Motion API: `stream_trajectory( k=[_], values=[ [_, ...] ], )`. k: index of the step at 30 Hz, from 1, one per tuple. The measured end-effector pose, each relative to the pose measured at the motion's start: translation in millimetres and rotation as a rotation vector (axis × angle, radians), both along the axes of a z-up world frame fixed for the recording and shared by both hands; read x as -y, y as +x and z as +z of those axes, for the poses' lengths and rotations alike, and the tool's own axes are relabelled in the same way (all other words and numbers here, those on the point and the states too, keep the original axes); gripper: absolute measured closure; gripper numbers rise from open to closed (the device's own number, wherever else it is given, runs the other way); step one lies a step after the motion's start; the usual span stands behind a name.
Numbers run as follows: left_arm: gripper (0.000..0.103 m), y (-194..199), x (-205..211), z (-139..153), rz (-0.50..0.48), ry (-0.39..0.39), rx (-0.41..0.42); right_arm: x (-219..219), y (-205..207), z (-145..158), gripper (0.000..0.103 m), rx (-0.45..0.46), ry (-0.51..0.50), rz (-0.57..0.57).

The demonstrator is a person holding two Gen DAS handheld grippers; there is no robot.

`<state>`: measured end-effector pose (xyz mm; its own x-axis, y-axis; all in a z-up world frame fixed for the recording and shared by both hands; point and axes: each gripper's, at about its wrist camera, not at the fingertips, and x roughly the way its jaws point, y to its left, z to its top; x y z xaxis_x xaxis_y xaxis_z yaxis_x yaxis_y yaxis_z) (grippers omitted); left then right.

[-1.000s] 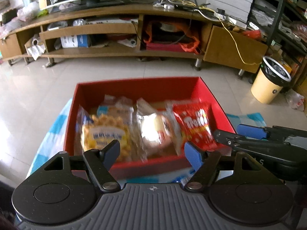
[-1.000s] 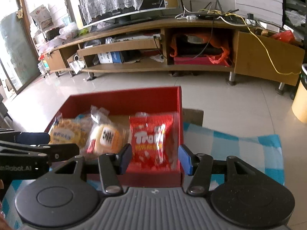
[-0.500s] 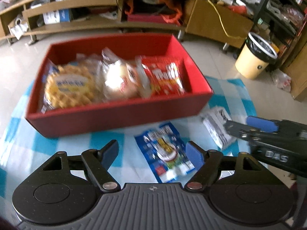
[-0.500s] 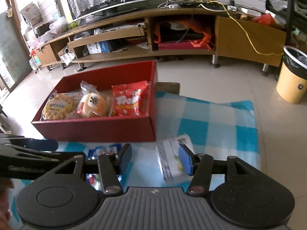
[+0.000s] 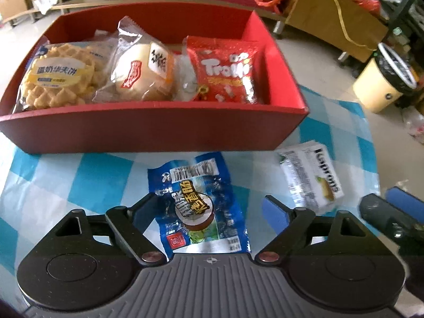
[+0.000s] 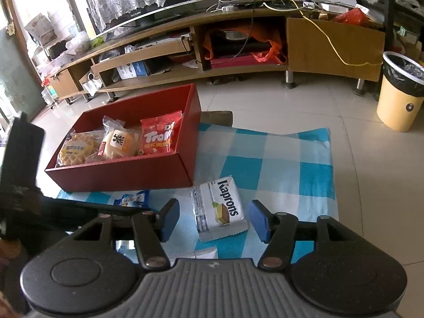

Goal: Organize snacks
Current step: 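Move both tools back toward the blue packet and Kaprons box on the table, then grasp the blue sausage packet with the left tool while the right tool grasps the Kaprons box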

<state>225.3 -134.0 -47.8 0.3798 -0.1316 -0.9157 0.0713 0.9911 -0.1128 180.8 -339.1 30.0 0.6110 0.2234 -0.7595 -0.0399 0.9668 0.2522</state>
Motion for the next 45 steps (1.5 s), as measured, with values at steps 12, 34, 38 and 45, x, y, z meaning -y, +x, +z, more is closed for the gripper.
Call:
stream_trajectory(
  k=[12,34,38,45],
  values=[
    [0.029,-19,-29,5,-0.038,0.029,-0.010,-2,11,-18,0.045,-0.055,-0.004,0.010],
    [0.025,-42,-55,5,-0.180,0.026,-0.041,-30,69,-66,0.010,-0.151,-0.091,0.121],
    [0.012,-37,-58,3,-0.168,0.005,-0.036,-38,68,-68,0.009,-0.153,-0.129,0.116],
    [0.000,-35,-59,-6,-0.140,0.093,-0.007,-47,60,-72,0.000,-0.135,-0.165,0.132]
  ],
)
